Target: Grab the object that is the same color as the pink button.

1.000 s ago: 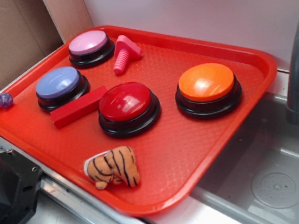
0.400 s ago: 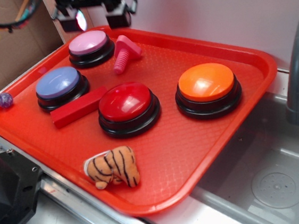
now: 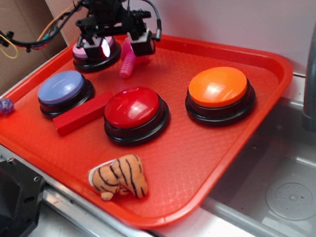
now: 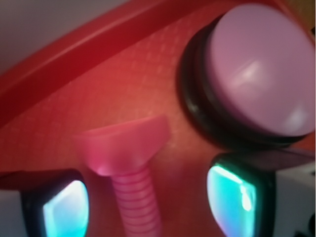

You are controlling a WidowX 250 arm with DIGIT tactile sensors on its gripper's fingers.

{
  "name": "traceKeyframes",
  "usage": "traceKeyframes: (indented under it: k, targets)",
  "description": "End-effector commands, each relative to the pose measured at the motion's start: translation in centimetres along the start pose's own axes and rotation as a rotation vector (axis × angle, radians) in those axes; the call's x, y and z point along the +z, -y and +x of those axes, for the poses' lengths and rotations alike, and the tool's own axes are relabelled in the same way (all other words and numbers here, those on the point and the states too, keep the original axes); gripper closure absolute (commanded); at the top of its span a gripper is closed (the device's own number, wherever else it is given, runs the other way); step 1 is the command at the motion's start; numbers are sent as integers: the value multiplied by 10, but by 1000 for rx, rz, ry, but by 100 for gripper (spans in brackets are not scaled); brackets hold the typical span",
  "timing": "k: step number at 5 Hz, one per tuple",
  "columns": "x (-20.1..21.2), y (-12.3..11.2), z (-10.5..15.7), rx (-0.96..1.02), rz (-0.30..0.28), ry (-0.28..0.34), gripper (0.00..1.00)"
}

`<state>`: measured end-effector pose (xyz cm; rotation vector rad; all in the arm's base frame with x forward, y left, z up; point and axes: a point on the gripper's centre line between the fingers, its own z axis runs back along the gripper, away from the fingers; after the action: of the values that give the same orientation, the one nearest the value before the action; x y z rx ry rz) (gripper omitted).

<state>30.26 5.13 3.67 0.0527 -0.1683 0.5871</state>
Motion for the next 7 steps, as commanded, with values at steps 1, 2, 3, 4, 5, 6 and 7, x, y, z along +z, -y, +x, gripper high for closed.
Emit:
traceKeyframes:
  k: [1, 2, 3, 4, 5, 6, 7]
  targets:
    - [-7, 1, 0, 22, 30, 33, 100]
    - [-2, 1, -2, -2, 15, 45, 100]
    - [18, 5, 0, -75, 14, 86, 100]
    - [65, 8, 1, -162, -1, 152, 100]
    - [94, 6, -4, -215, -29, 189, 100]
    - [114, -1, -15, -252, -69, 176, 100]
    - [128, -7, -33, -324, -92, 126, 100]
